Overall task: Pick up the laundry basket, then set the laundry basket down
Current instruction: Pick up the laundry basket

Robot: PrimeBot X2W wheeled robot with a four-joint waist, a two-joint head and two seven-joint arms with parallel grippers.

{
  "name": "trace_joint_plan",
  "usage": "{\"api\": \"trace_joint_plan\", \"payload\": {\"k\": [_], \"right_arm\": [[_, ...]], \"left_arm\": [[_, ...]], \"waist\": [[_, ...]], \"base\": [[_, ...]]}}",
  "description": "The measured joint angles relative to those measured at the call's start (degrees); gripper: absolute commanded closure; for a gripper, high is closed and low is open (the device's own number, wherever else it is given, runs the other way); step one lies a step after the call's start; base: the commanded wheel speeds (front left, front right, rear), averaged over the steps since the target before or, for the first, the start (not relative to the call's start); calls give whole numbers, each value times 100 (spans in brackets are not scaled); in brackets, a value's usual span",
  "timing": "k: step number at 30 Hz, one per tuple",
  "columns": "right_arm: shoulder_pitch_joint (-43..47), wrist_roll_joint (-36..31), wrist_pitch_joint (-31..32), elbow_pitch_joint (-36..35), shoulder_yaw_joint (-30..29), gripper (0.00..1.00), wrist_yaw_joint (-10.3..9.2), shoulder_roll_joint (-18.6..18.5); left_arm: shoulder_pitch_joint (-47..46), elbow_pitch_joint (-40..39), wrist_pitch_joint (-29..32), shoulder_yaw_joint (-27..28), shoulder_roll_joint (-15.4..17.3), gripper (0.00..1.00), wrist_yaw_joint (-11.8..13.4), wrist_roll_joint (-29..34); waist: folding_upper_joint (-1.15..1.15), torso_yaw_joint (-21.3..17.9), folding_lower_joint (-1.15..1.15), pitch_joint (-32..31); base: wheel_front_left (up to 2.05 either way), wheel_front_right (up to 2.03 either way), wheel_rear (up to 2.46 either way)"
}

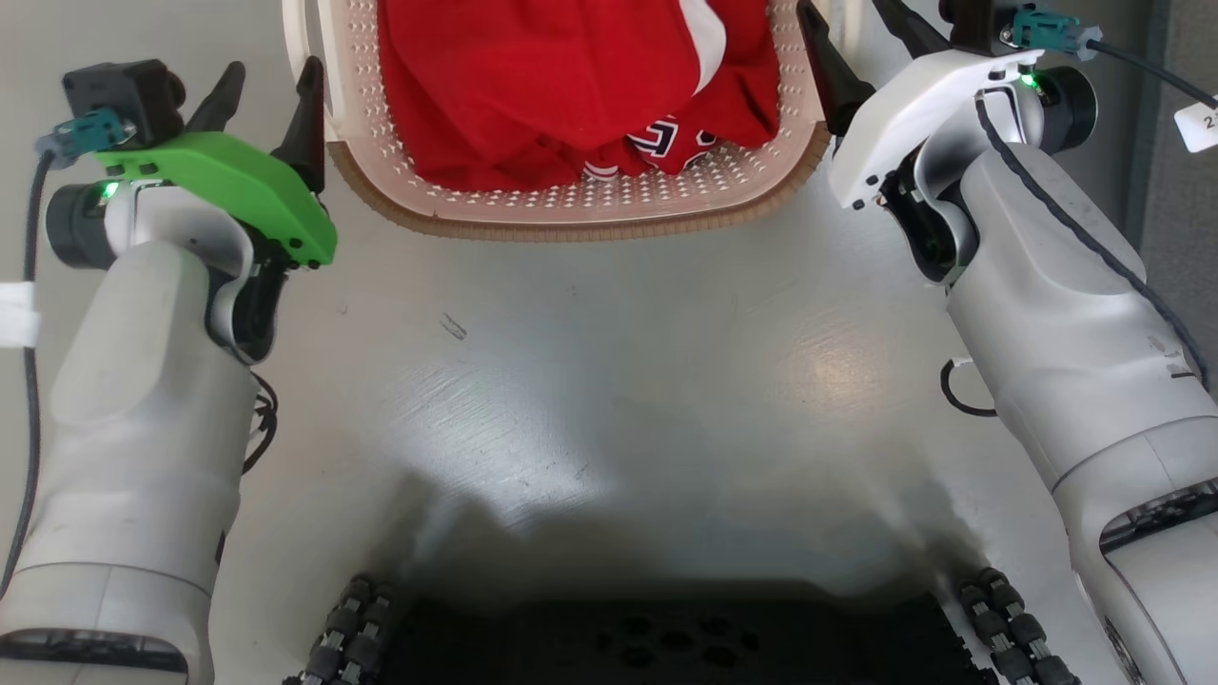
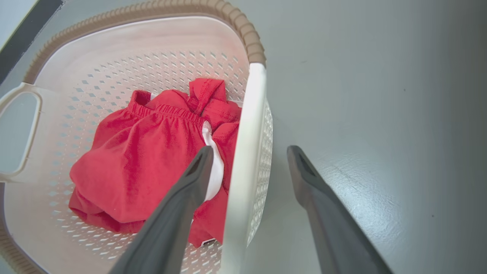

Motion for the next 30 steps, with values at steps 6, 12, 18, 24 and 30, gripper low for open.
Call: {"api": "trace_joint_plan", "payload": {"k": [6, 12, 18, 24, 30], "right_arm": [[-173, 225, 48, 225, 186, 0, 1, -2], [-375, 357, 52, 324, 321, 0, 0, -4], [-453, 513, 53, 475, 448, 0, -8, -5], [-534, 639, 53, 599, 577, 0, -9, -9], [-605, 723, 53, 687, 700, 18, -16, -10]], "left_arm": [[-200, 197, 105, -296, -80, 0, -1, -155], [-472, 281, 169, -537, -119, 0, -1, -356], [-580, 542, 203, -624, -114, 0, -1, -441], [-689, 701, 247, -790, -125, 0, -1, -601], [-710, 776, 247, -946, -134, 67, -1, -758]], "waist": [[0, 55, 0, 120], [0, 67, 0, 254], [0, 68, 0, 361], [0, 72, 0, 398], [0, 80, 0, 420]], "base": [[0, 0, 0], [0, 0, 0], [0, 0, 0], [0, 0, 0], [0, 0, 0]]}}
